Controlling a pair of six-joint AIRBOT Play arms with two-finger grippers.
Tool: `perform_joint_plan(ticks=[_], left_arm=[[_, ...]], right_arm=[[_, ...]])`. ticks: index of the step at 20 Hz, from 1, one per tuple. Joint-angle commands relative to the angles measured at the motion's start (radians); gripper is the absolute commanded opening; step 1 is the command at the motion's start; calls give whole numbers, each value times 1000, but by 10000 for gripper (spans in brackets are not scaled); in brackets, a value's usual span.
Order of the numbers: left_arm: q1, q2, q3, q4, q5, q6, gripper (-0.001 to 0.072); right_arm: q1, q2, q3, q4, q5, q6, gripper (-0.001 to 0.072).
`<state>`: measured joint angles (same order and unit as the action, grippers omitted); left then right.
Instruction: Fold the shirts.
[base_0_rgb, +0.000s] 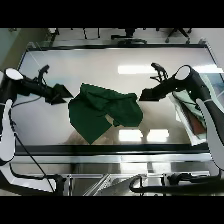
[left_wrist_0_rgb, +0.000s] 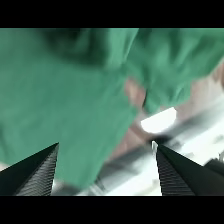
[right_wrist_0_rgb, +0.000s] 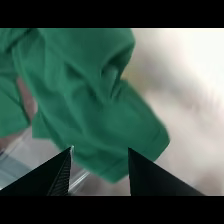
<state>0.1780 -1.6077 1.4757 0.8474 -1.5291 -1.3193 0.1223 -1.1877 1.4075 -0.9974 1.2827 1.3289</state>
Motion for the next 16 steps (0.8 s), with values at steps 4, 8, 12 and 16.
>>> perform_joint_plan(ticks=[4,8,12,16], left_arm=[[20,150,-521,51,253,74,656],[20,143,-597,51,353,75,656],[17,142,-598,48,464,74,656],[-23,141,-582,48,539,74,656]], right_arm=[[232,86,-391,113,-236,11,569],[366,0,-399,131,-478,9,572],[385,-65,-374,169,-577,3,571],[398,-97,-353,176,-571,3,570]])
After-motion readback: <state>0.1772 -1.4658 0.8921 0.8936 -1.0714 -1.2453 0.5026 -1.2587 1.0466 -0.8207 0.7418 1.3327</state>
